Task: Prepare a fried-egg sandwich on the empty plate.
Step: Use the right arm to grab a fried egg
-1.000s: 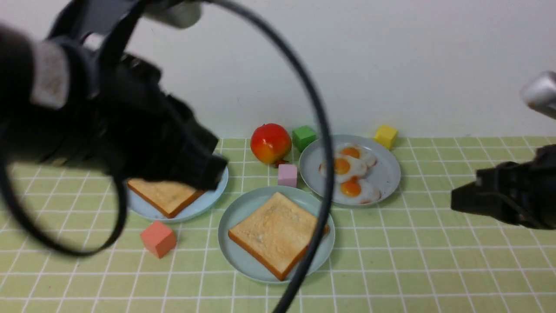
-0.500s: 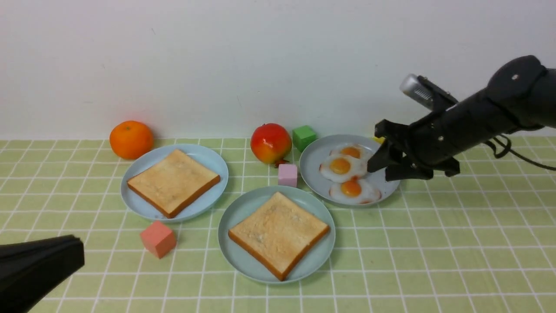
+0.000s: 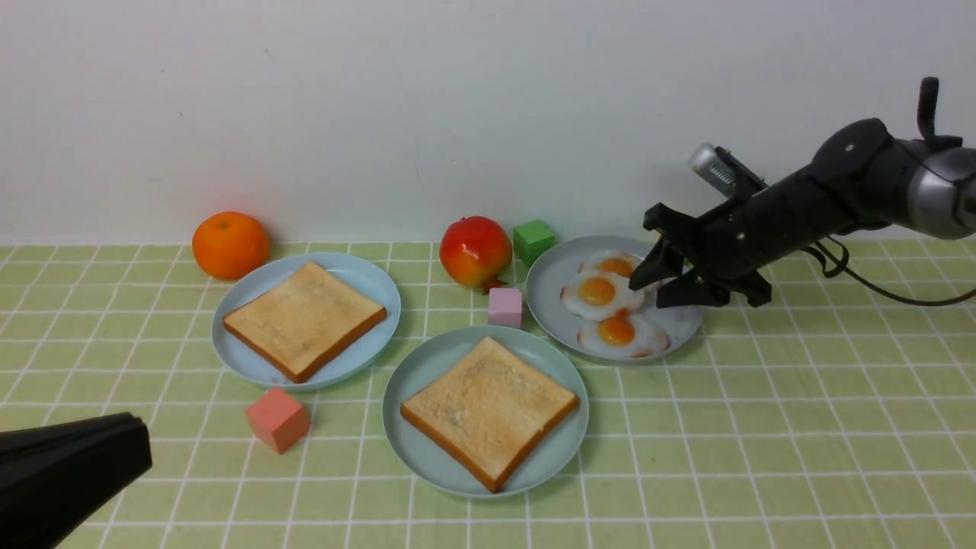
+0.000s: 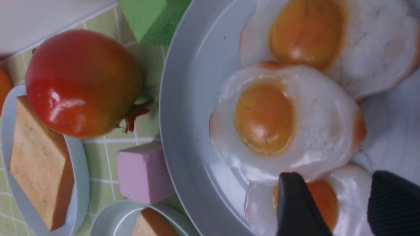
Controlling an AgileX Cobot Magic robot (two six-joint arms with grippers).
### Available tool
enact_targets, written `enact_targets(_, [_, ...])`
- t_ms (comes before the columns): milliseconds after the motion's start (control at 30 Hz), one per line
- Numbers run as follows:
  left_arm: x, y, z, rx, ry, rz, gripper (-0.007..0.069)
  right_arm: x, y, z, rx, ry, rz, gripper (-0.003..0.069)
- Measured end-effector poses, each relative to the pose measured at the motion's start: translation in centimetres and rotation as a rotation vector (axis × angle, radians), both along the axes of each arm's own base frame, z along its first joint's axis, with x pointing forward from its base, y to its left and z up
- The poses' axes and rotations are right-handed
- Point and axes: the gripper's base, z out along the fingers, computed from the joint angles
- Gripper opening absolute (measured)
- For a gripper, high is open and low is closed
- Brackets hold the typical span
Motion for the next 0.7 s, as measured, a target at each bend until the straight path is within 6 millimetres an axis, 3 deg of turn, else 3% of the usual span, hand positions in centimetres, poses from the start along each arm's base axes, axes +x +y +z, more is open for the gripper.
enact_targets(233, [0.0,0.0,0.1,-0.005,-0.006,0.000,-0.0013,0.4,-0.1,-0.1,-0.009,-0.023,-0.026,0.0329])
enact_targets(500, [0.0,0.0,0.1,-0.014,-0.006,-0.002,-0.0013,0.8,0.0,-2.5,0.025,0.022,-0.056,0.0329])
enact_targets(700, [0.0,0.0,0.1,-0.015,-0.006,-0.003,-0.0013,1.0,0.2,-2.9,0.061,0.029,-0.081,0.0329])
